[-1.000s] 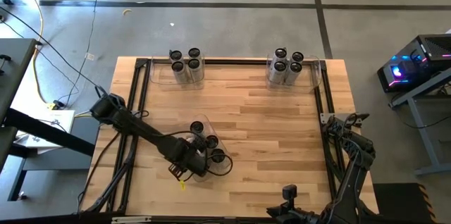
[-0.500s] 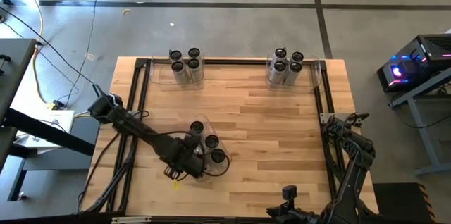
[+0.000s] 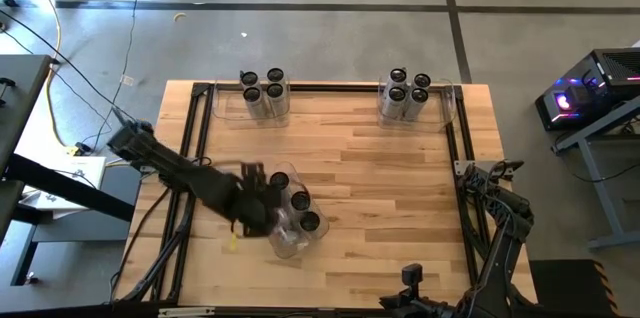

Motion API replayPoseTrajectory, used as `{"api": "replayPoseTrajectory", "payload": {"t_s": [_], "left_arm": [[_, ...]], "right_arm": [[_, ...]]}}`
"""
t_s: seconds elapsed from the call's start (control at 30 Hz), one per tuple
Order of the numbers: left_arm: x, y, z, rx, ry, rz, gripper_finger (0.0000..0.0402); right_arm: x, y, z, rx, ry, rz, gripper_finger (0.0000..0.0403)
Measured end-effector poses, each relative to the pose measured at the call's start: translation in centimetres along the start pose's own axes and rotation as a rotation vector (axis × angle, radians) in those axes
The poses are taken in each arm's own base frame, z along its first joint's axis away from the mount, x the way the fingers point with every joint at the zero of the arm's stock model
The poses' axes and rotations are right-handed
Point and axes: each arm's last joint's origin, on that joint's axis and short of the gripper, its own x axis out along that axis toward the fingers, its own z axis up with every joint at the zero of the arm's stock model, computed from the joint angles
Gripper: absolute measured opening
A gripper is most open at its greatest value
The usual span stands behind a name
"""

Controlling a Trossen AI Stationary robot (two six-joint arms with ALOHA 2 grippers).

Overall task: Sort soda cans
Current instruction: Adjust all the white-pink soda cans into the center transparent bin

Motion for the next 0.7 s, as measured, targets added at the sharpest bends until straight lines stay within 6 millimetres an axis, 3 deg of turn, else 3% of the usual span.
{"api": "replayPoseTrajectory", "payload": {"t_s": [0.13, 0.23, 0.43, 0.7], "left_arm": [[-1.2, 2.2, 0.3, -0.056, -0.071, -0.013, 0.0279], [-0.9, 3.2, 1.0, -0.025, -0.087, -0.035, 0.0289], [1.3, 4.5, 2.2, 0.000, -0.012, -0.073, 0.0321], [4.0, 4.2, 2.4, 0.042, 0.040, -0.085, 0.0327]], "right_arm": [[0.0, 0.0, 0.0, 0.000, 0.000, 0.000, 0.0024], [0.0, 0.0, 0.0, -0.005, 0.000, 0.000, 0.0024], [-0.1, 0.1, 0.0, 0.003, -0.003, 0.004, 0.0024], [-0.1, 0.1, 0.0, 0.003, -0.003, 0.004, 0.0024]]}}
